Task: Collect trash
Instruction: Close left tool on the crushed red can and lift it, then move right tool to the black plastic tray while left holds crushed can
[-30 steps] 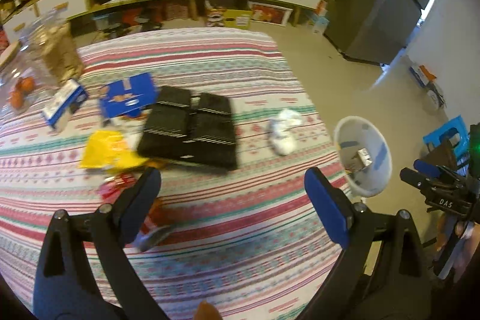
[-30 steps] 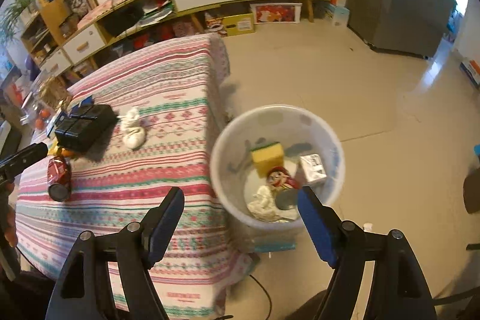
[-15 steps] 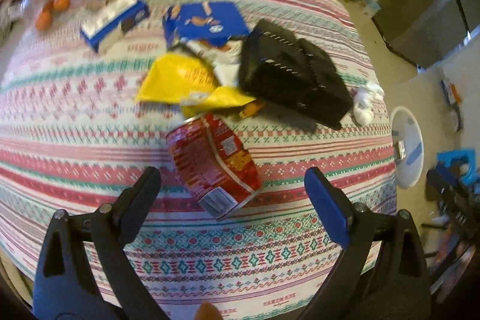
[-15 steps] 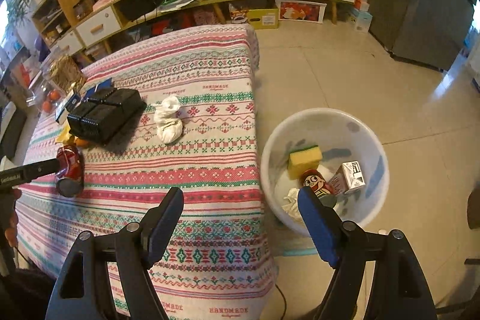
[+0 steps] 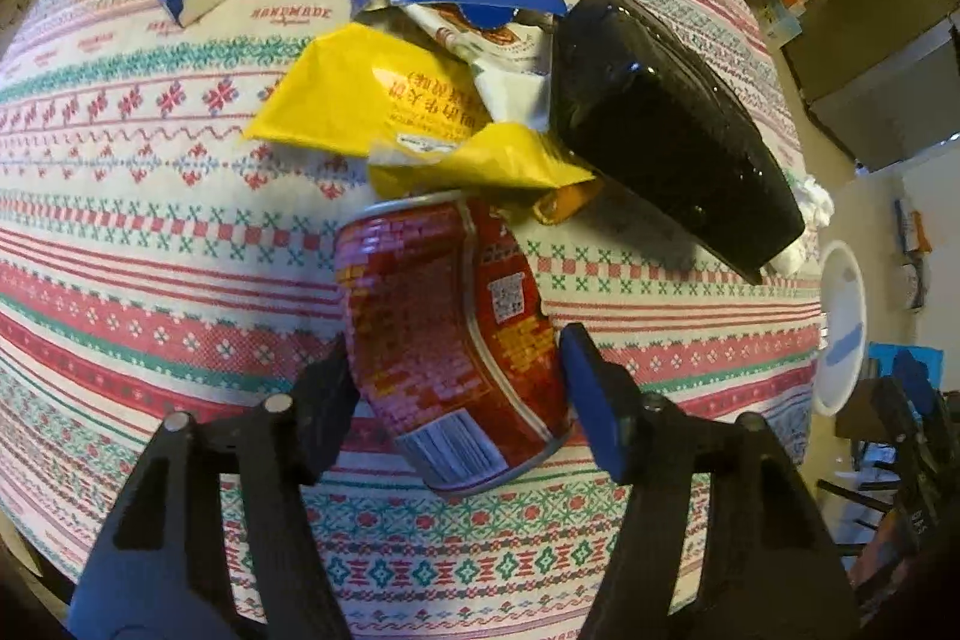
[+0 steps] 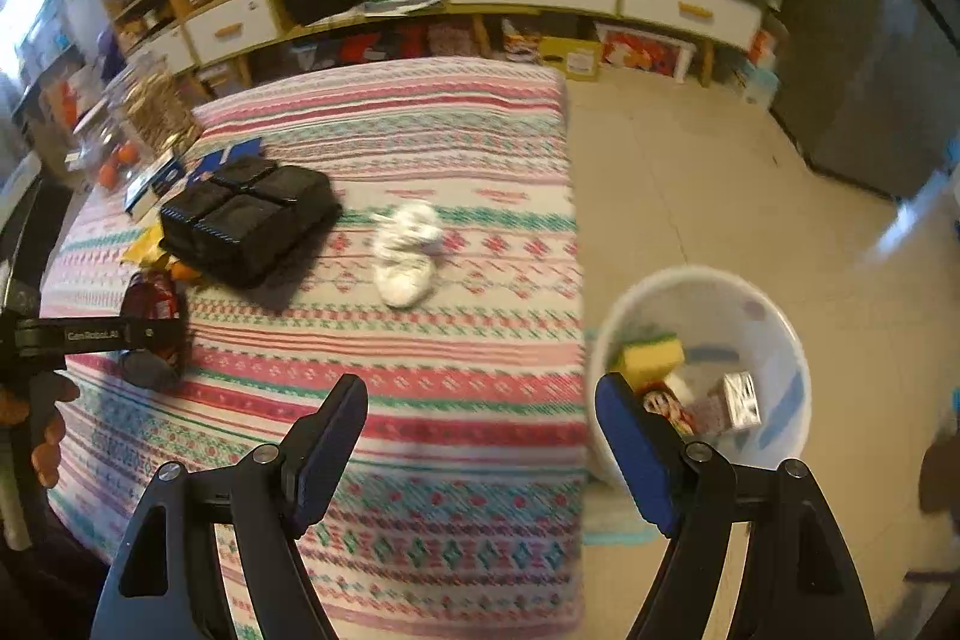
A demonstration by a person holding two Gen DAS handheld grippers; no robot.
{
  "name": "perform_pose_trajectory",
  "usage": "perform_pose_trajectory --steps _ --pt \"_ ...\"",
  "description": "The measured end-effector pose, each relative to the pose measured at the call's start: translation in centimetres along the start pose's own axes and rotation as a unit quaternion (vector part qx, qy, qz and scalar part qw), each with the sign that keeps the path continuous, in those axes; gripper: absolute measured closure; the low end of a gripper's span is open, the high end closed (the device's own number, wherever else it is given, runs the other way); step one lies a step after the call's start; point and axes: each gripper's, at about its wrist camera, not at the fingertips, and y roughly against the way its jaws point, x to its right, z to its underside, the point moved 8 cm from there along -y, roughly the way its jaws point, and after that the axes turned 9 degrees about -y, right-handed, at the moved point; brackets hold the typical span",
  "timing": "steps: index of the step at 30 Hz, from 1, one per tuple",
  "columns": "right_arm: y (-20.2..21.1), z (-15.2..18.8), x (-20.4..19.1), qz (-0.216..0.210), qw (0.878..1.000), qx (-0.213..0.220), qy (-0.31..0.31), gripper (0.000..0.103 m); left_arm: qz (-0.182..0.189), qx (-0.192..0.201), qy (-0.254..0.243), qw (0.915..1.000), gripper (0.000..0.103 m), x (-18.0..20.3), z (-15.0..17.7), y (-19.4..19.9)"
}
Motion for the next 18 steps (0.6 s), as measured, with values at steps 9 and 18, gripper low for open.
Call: perform_pose_trajectory --steps 9,18 --pt "-2.2 -0.6 -9.0 -0.004 0.991 0.032 0.133 0.023 0.014 0.035 -0.018 0.9991 0.038 -2.2 1.1 3.9" --pt "-5.3 -0.7 -14.3 0.026 0.972 0.048 0.227 0.024 0.015 0.071 -0.010 0.9973 0.038 -5.9 1.2 6.9"
